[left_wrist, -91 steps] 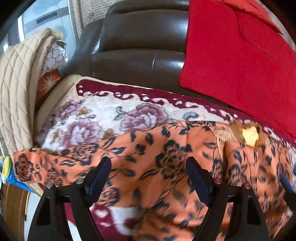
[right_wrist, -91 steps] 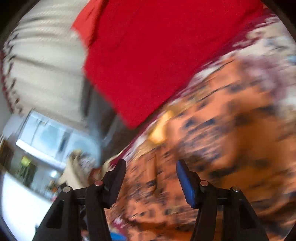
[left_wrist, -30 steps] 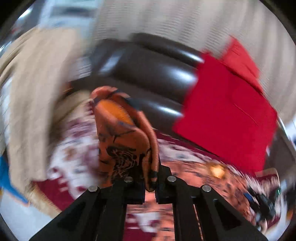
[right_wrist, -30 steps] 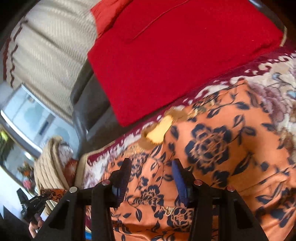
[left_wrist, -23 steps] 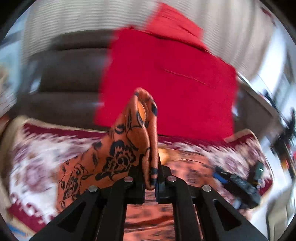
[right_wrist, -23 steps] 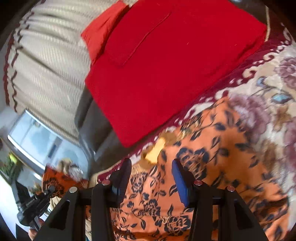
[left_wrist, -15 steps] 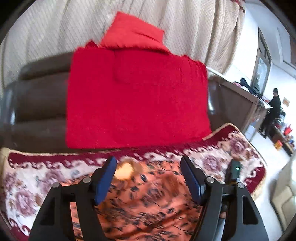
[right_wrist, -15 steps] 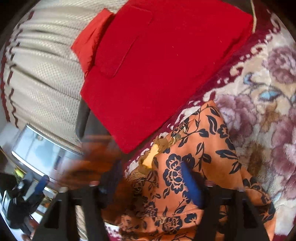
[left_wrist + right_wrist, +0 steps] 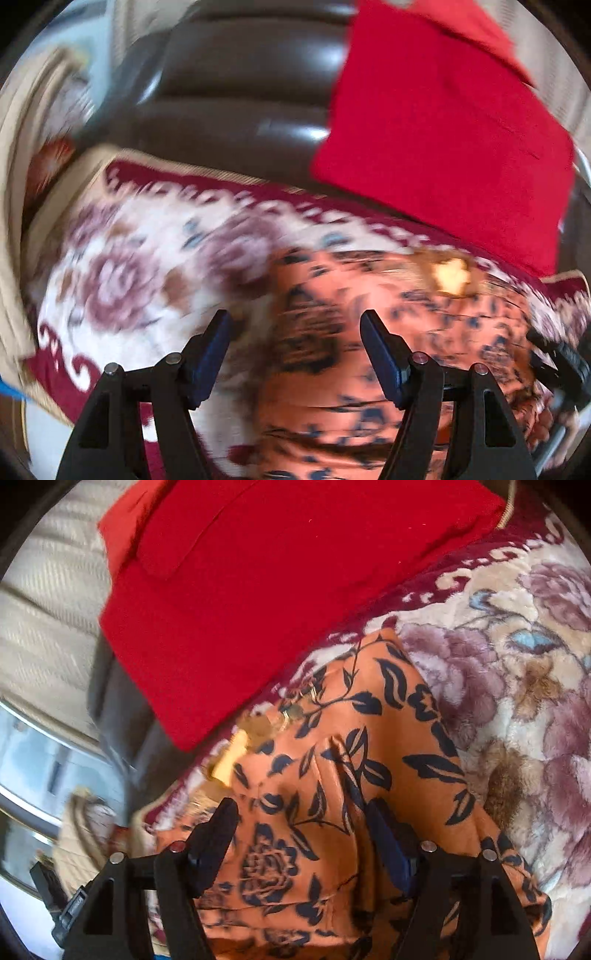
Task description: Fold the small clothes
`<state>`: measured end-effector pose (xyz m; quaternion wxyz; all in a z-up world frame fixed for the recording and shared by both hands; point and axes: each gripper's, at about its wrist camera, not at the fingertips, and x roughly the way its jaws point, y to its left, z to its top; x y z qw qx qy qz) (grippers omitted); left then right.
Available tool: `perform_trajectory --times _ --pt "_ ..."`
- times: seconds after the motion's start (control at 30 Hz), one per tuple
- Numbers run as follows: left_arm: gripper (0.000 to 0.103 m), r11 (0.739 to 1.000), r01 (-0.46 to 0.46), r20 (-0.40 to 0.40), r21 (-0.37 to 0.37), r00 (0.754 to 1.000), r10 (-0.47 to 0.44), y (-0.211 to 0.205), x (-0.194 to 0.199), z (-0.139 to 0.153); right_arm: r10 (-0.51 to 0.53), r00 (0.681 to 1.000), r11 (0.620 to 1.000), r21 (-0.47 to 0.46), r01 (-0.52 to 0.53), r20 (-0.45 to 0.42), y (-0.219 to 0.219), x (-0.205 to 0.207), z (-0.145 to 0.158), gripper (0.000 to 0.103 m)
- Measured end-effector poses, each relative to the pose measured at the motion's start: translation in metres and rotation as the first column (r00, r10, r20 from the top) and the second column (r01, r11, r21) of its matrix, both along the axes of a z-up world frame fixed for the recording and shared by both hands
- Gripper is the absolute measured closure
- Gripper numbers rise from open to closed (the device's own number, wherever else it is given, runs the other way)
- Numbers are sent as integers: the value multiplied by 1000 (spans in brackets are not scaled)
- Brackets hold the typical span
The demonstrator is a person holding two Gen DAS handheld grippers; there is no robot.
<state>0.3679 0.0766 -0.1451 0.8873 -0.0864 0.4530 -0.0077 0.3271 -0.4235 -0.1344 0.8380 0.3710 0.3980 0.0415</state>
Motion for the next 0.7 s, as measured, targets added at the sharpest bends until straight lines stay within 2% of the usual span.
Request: perform_trajectory --times 0.03,0.07,0.13,0.17,0.3,0.37,0.43,0.47,0.53,0.63,0.7 --pt "31 1000 -25 -14 -5 1000 25 9 1 -8 16 1000 999 -38 -16 3 5 1 2 57" --pt "31 999 -39 -25 -5 999 39 14 2 -15 67 998 994 -88 -68 -11 17 5 3 87" --pt "31 999 -49 -36 1 998 49 15 5 -20 111 993 982 -150 -116 -40 33 8 1 89" --pt "31 999 -44 -36 4 998 44 15 4 -22 107 994 969 -222 -111 -29 41 6 4 91" --pt "31 998 -2 -29 55 1000 4 -5 6 -29 67 993 946 -323 -31 100 40 -9 32 93" --pt "31 993 20 -32 120 999 -16 -20 8 -35 9 993 943 -331 32 122 28 -16 36 94" --pt "31 968 52 -68 247 997 -37 -38 14 -55 -58 994 928 -361 88 92 18 -14 33 93" --pt "31 953 68 -93 296 995 -42 -43 16 -65 -90 995 930 -355 100 45 8 -10 24 93" --pt "31 927 85 -110 364 993 -48 -51 15 -77 -85 995 964 -255 70 -50 -7 -3 4 91" --pt "31 935 74 -92 348 995 -45 -47 11 -66 -109 994 980 -168 104 -18 -26 -10 11 88" --pt "31 957 50 -56 286 998 -35 -41 8 -53 -162 984 976 -138 171 71 -43 -25 28 87"
